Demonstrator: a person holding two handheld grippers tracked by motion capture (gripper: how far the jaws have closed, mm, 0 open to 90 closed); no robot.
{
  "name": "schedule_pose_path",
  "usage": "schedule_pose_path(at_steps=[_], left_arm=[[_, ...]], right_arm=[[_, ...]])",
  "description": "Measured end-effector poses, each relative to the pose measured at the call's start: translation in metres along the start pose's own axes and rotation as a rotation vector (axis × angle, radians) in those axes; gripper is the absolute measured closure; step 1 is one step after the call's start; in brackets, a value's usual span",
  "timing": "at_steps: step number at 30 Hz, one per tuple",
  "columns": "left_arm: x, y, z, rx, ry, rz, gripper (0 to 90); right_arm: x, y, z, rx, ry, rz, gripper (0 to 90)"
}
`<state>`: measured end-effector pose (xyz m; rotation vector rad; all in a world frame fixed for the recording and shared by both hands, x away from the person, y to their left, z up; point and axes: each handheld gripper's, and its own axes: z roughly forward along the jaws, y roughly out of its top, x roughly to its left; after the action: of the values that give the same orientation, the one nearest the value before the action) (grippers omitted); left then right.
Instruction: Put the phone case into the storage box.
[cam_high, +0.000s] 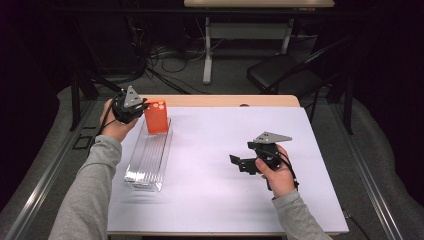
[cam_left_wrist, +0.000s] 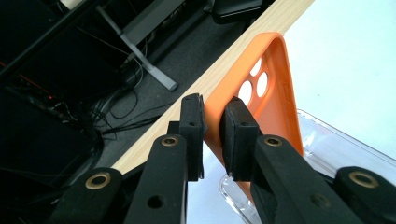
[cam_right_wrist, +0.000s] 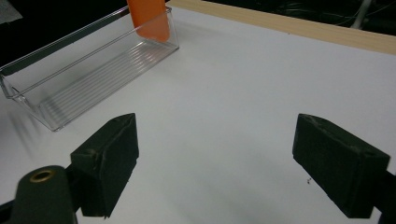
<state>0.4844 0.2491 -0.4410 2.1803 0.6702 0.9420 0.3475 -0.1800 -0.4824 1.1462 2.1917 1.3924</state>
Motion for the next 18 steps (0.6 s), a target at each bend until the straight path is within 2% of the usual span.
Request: schedule_pose_path(at_steps=[13,18], left_arm=[[-0.005,-0.001,0.010,0.012,-0.004,0.029,80.1],[-0.003,-0.002,0.012,0.002,-0.005,0.048,80.1]], right_arm=[[-0.001,-0.001,-0.001,-0.003,-0.005,0.005,14.3],[-0.002,-0.001,-0.002,0.003,-0.009,0.005,14.3]])
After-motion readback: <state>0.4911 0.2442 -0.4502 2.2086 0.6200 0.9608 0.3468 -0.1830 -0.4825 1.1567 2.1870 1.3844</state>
